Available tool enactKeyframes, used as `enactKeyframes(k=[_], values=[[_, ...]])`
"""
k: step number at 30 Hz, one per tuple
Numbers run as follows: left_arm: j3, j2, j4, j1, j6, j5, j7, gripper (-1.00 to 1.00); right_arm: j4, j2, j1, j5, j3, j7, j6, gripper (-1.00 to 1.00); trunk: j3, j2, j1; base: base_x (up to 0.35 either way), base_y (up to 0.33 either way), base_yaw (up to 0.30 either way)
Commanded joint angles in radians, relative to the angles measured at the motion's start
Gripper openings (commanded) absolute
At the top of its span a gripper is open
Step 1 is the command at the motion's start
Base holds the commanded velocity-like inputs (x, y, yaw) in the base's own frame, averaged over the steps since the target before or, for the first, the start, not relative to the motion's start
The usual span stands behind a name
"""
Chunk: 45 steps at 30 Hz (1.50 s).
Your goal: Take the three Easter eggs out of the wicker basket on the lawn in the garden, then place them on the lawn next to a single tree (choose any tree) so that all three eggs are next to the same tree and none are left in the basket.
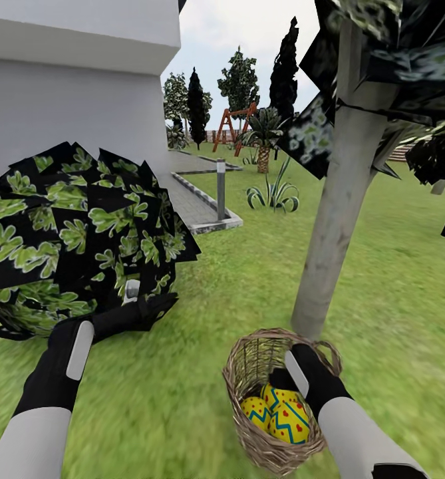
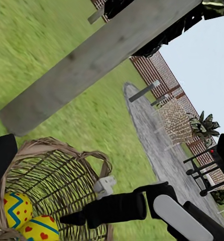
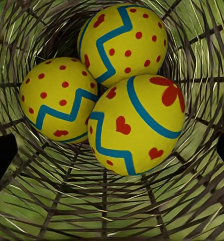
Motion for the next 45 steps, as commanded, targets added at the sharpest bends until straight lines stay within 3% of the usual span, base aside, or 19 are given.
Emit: enactKeyframes(k=[1, 6, 11, 14, 18, 27, 31, 45], values=[[0.001, 0.0, 0.0, 0.0, 0.004, -0.001, -0.004, 1.0, -0.001, 0.001, 0.0, -0.026, -0.005, -0.01, 0.001, 1.0, -0.001, 0.0, 0.0, 0.0, 0.0, 0.0], [0.001, 0.0, 0.0, -0.001, 0.004, -0.001, -0.003, 1.0, -0.001, 0.0, 0.0, -0.065, -0.01, -0.014, -0.001, 1.0, -0.001, 0.0, 0.0, 0.0, 0.0, 0.0], [0.001, 0.0, 0.0, 0.0, 0.004, -0.001, -0.003, 1.0, -0.005, 0.0, 0.0, -0.071, -0.078, -0.016, -0.018, 1.0, -0.014, -0.028, 0.015, 0.0, 0.0, 0.0], [0.001, 0.0, 0.0, 0.0, 0.004, -0.001, -0.002, 1.0, -0.008, -0.001, -0.001, -0.071, -0.095, -0.018, -0.056, 1.0, -0.014, -0.028, 0.015, 0.0, 0.0, 0.0], [0.001, 0.0, 0.0, 0.0, 0.004, -0.001, -0.002, 1.0, -0.007, -0.001, -0.002, -0.072, -0.1, -0.038, -0.113, 1.0, -0.024, -0.036, 0.02, 0.0, 0.0, 0.0], [0.001, 0.001, 0.0, -0.001, 0.004, -0.001, -0.002, 1.0, 0.003, 0.003, -0.002, -0.073, -0.1, -0.098, -0.155, 1.0, -0.04, -0.037, 0.022, 0.0, 0.0, 0.0], [0.001, 0.001, 0.0, -0.001, 0.004, -0.001, -0.002, 1.0, 0.004, 0.005, -0.002, -0.074, -0.1, -0.125, -0.162, 1.0, -0.051, -0.037, 0.023, 0.0, 0.0, 0.0], [0.002, 0.003, 0.0, -0.001, 0.004, -0.001, -0.002, 1.0, 0.008, 0.006, -0.002, -0.076, -0.1, -0.128, -0.16, 1.0, -0.075, -0.039, 0.026, 0.0, 0.0, 0.0]])
